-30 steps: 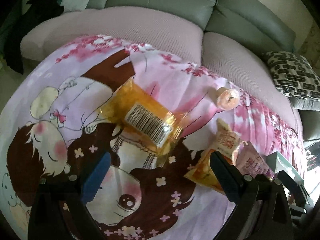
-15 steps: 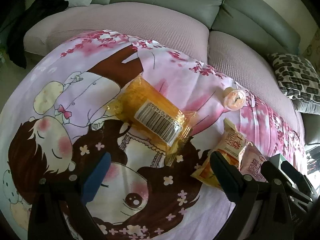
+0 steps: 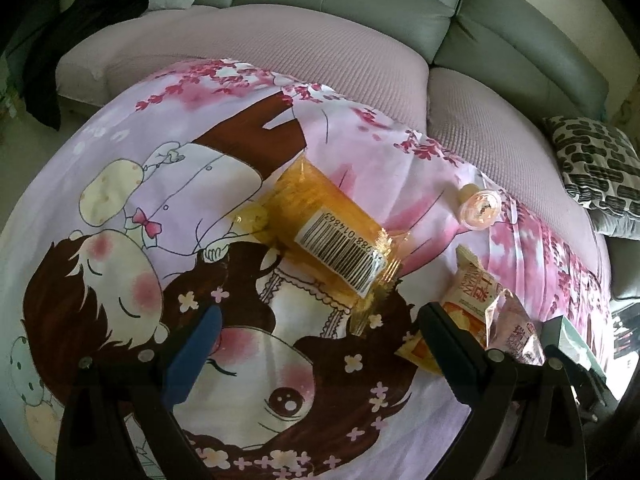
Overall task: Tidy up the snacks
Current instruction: 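Grasp the pink-purple Swiss roll pack with the right tool while the left tool grasps the cream snack bag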
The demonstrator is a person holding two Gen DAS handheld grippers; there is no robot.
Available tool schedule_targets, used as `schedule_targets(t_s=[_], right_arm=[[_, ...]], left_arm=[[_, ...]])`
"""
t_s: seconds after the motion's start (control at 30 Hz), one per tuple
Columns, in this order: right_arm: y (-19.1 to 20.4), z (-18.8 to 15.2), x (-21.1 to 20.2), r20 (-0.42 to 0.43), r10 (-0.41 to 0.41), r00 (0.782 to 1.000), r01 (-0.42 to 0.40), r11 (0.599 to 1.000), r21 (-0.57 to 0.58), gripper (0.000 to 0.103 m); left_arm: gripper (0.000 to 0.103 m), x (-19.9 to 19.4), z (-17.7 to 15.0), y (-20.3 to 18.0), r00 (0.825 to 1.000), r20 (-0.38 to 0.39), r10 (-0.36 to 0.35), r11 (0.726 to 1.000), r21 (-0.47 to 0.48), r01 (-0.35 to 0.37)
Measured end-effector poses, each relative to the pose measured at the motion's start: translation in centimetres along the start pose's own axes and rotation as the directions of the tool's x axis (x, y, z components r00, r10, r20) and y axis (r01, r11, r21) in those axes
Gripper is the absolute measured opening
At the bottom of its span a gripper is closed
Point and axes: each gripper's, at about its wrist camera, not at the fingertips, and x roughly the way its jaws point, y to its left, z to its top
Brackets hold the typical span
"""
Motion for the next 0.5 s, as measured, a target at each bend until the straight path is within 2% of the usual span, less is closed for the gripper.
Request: schedule_targets(t_s=[0.23, 0.43, 0.5], right_arm=[[0.5, -0.8, -0.4, -0.018, 0.038, 0.999, -0.038, 0.999, 0.011, 0.096], [0.0, -1.2, -0.7, -0.028, -0.004, 1.0, 0.006, 0.999, 0.041, 0.075], [-0.1, -1.4, -0.6, -0.043, 0.006, 0.999, -0.004, 0.999, 0.043, 0.074]], left_arm=[[0.099, 0.0, -0.1, 0.1, 1.0, -0.001, -0.001, 1.0, -0.003, 0.001], [0.099, -0.1, -0.1, -0.9, 1.0, -0.001, -0.024, 0.999, 0.034, 0.024], [0.099, -0.2, -0.1, -1.3, 1.0, 0.0, -0.031, 0.998, 0.048, 0.031]])
